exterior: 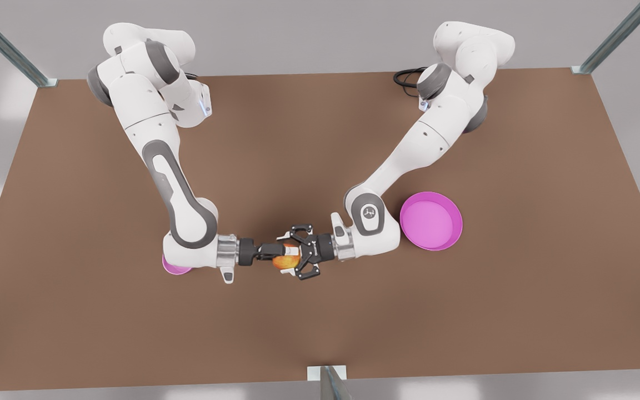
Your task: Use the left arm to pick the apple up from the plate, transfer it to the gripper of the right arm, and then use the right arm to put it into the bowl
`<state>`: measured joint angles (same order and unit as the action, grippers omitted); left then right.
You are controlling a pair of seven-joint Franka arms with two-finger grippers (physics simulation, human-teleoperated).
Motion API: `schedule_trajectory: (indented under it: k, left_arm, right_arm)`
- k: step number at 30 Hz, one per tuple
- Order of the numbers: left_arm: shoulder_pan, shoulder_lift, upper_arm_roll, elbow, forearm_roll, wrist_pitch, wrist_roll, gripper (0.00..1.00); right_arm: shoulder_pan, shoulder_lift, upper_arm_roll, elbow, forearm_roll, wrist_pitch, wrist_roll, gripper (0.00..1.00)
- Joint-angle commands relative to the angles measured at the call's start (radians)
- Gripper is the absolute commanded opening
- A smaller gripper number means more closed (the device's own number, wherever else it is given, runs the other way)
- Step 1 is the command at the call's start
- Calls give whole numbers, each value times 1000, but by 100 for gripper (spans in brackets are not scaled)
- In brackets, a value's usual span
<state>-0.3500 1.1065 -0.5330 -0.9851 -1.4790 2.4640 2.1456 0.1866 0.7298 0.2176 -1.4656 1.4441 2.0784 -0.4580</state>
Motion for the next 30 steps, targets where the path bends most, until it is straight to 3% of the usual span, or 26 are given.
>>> schedule_trajectory:
  k: [1, 8, 13, 15, 17, 18, 20, 22, 24, 25, 26, 27, 28, 30]
  left_arm:
    - [2, -4, -1, 0, 2, 0, 30, 100]
    - [9, -8, 1, -1, 2, 0, 28, 100]
    - [45, -17, 4, -14, 14, -4, -3, 100]
    - [135, -135, 27, -159, 118, -5, -182, 100]
    - [265, -298, 76, -319, 610, -97, -745, 100]
    - [348, -345, 82, -311, 1063, -275, -1146, 100]
    - [459, -437, 90, -307, 1413, -590, -1392, 100]
    - [477, -582, 125, -294, 1732, -884, -1723, 100]
    - [509, -688, 142, -290, 1720, -941, -1940, 100]
    - [516, -775, 257, -310, 1571, -933, -2011, 100]
    - [410, -859, 433, -365, 1473, -921, -2012, 100]
    - [315, -947, 537, -457, 1471, -869, -2063, 100]
    - [282, -1005, 564, -543, 1470, -806, -2135, 100]
    - [293, -950, 559, -443, 1473, -847, -2132, 100]
  right_arm:
    - [-1, -1, 0, 1, -8, 6, -25, 73]
    - [-24, 0, -12, -6, -96, 6, -47, 73]
    - [-55, -9, -17, -4, -295, 39, -47, 73]
    - [-85, -20, -15, -6, -409, 39, -47, 73]
    - [-118, -39, -14, -10, -548, 31, -47, 73]
    - [-130, -50, -14, -12, -623, 23, -44, 73]
    - [-179, -81, -14, -21, -789, -27, -37, 73]
    - [-234, -93, -11, -22, -929, -60, -47, 73]
    - [-266, -96, -11, -21, -1079, -69, -47, 72]
    - [-274, -98, -12, -19, -1140, -69, -45, 70]
    - [-289, -98, -9, -21, -1180, -84, -45, 70]
    - [-299, -101, -7, -28, -1226, -96, -44, 70]
    - [-303, -113, -9, -53, -1252, -100, -45, 70]
    - [-338, -116, -3, -70, -1294, -100, -79, 70]
